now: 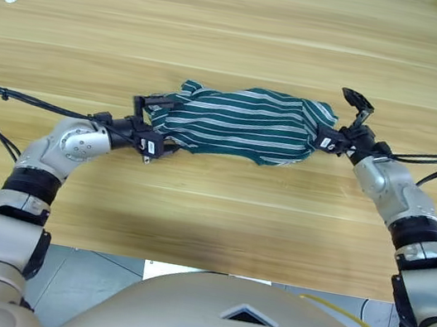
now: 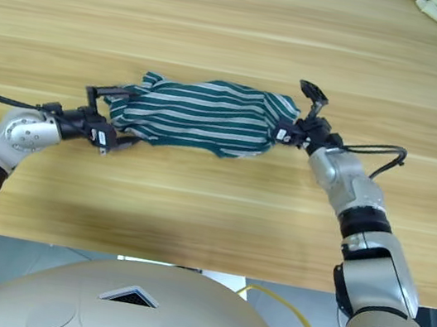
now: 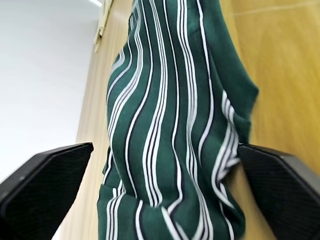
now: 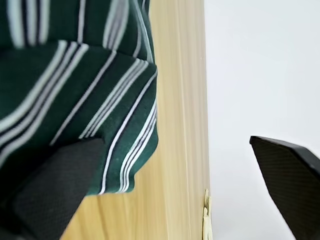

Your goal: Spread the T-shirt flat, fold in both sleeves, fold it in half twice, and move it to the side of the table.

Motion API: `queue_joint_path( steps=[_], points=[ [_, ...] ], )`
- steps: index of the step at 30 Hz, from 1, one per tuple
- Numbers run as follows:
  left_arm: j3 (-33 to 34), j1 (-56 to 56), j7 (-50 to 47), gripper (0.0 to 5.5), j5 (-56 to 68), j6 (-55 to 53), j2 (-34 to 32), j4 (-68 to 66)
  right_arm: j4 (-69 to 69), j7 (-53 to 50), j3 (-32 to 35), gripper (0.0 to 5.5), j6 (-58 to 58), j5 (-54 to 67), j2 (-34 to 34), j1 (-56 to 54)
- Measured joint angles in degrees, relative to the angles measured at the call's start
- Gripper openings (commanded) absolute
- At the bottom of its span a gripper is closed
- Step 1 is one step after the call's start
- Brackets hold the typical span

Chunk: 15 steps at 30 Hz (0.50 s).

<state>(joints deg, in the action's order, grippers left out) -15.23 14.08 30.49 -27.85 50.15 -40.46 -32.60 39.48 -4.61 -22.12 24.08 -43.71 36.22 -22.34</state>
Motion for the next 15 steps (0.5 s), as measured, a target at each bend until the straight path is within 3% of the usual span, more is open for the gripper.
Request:
queue_joint_path(
  steps=[10,15],
  points=[
    [-4.13,-3.03,3.46,5.38,4.93,-5.49,-4.0,8.96,-3.35,3.04,-0.66,5.4,-1.72,-0.1,3.01,1.02],
    [-5.42,-2.98,3.48,5.38,6.26,-5.61,-4.02,9.25,-8.22,1.82,2.86,5.4,-2.18,2.27,4.09,2.3]
  ],
)
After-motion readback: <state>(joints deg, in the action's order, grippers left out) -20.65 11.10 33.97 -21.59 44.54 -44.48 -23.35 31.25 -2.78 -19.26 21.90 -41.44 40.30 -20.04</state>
